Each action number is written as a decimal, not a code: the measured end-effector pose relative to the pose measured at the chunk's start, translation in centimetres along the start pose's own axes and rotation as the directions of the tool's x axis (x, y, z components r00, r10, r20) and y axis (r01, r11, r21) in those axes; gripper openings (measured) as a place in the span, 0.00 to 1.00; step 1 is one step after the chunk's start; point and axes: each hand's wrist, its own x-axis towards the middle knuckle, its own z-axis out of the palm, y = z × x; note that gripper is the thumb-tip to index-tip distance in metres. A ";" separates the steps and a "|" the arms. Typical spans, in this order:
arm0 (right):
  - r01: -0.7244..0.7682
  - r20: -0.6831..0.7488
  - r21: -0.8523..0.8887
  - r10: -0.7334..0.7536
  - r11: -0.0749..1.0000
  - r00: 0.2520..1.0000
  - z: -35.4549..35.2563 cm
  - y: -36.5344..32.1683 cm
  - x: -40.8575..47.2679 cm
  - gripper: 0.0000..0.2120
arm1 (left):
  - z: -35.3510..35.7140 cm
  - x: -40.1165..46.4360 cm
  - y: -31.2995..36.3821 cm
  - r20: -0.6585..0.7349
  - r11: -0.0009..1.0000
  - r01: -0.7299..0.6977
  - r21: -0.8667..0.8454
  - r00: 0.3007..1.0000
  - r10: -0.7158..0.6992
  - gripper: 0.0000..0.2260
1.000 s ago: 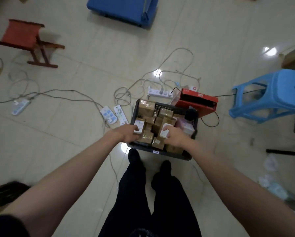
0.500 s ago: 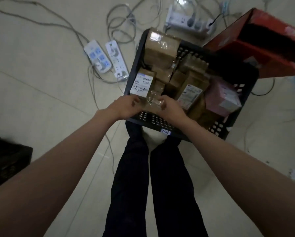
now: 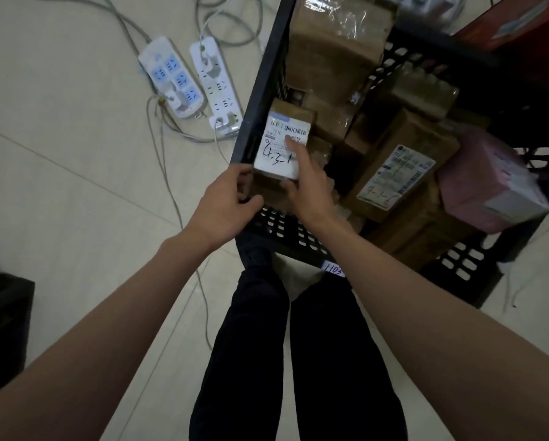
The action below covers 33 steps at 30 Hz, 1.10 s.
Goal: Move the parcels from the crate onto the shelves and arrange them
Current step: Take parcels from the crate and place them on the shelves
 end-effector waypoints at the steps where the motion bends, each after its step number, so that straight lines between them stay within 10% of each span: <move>1: 0.012 -0.012 0.039 -0.012 0.999 1.000 -0.3 0.4 -0.5 0.36 | 0.2 0.1 -0.1 -0.017 1.000 -0.015 -0.001 1.000 0.015 0.24; 8: 0.053 0.012 0.160 -0.056 0.986 0.998 -4.0 1.6 -7.5 0.35 | 2.6 -1.5 1.9 0.099 0.992 -0.100 0.072 0.991 0.093 0.46; 24: -0.050 -0.107 0.263 0.081 0.964 0.991 -22.9 -12.1 -30.4 0.35 | -2.7 -25.2 22.0 0.196 0.921 -0.385 0.058 0.909 0.368 0.34; 33: -0.017 -0.381 0.288 0.131 0.957 0.915 -32.3 -18.0 -43.3 0.36 | -4.8 -35.6 34.9 0.394 0.728 -0.657 0.195 0.732 0.556 0.35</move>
